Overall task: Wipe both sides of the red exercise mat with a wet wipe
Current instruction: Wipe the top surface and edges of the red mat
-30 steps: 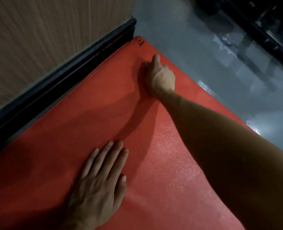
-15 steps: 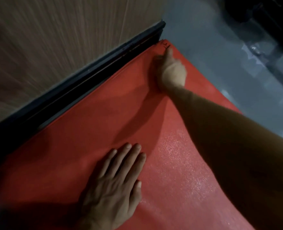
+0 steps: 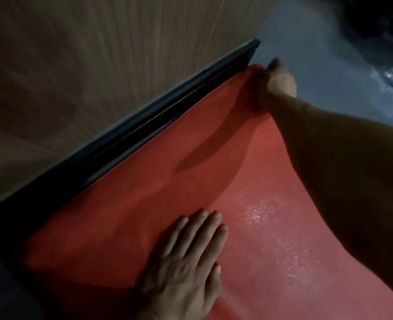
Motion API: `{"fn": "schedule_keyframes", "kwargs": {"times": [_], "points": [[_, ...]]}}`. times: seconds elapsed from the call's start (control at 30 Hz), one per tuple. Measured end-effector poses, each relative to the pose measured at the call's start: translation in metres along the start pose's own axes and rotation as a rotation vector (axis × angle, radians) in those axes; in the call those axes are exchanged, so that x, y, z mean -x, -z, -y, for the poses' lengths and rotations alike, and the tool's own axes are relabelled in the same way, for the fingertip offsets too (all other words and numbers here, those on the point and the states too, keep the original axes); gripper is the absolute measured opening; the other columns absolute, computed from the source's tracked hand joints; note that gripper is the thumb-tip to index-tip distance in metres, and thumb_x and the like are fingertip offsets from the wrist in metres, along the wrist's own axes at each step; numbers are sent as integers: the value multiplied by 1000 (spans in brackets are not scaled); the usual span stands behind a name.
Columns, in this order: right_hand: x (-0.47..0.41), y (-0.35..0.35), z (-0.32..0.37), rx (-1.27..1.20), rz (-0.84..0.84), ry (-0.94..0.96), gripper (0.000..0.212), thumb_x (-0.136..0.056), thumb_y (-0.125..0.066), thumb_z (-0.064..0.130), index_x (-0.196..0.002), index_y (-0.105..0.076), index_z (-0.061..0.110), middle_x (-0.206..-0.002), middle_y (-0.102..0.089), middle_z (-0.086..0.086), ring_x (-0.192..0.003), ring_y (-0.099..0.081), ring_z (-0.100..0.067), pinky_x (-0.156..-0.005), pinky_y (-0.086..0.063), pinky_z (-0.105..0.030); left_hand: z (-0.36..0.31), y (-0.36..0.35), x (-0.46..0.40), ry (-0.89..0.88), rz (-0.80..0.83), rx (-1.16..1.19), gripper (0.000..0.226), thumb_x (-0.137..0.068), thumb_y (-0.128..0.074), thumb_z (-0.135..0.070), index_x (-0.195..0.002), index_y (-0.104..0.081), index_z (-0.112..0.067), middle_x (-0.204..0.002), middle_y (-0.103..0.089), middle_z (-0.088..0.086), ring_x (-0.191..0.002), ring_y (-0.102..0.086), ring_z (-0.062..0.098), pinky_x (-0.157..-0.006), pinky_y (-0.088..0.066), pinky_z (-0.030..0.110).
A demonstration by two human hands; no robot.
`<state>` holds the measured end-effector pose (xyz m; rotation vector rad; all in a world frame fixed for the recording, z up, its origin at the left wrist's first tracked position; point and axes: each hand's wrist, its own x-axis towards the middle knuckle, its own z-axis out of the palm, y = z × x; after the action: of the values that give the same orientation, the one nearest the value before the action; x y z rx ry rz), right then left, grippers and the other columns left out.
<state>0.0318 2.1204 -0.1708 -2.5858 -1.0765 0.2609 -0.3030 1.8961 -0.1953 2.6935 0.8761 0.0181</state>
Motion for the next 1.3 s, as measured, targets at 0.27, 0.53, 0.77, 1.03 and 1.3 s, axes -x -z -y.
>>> {"fn": "schedule_keyframes", "kwargs": {"times": [0.27,0.53,0.77,1.03,1.3], "points": [[-3,3,1,-13,68,202,43,-82,-53,55,-107,-68,23,-99,-74,-9,-92,-71,-30,-77,-58,-40,-1,2,2,19,5,-3,75,-88,-58,-47,-156,-42,-20,-168,-27,2,-155,-26,21,-119,-28,46],[79,-35,37,-132,53,611,21,-89,-57,32,-88,-66,14,-82,-72,-5,-77,-68,-29,-60,-42,-34,-2,4,1,23,24,-9,78,-86,-58,-49,-157,-41,-22,-169,-24,1,-156,-24,20,-119,-26,45],[15,-8,18,-46,-50,367,49,-81,-42,46,-106,-71,15,-95,-74,-13,-91,-70,-34,-76,-53,-38,-4,4,1,43,28,-18,78,-85,-60,-49,-156,-42,-22,-169,-26,1,-155,-25,20,-118,-27,46],[130,-25,36,-56,264,883,29,-101,-43,44,-101,-57,18,-83,-69,-9,-73,-66,-38,-58,-46,-41,-2,3,0,32,59,-5,79,-86,-58,-48,-157,-40,-21,-170,-23,2,-156,-23,21,-118,-27,45],[52,-21,25,60,-78,387,35,-100,-42,42,-112,-56,12,-114,-61,-17,-101,-59,-41,-74,-43,-42,-2,6,1,41,60,-41,74,-94,-50,-49,-160,-33,-21,-171,-17,2,-157,-17,21,-121,-22,45]]}}
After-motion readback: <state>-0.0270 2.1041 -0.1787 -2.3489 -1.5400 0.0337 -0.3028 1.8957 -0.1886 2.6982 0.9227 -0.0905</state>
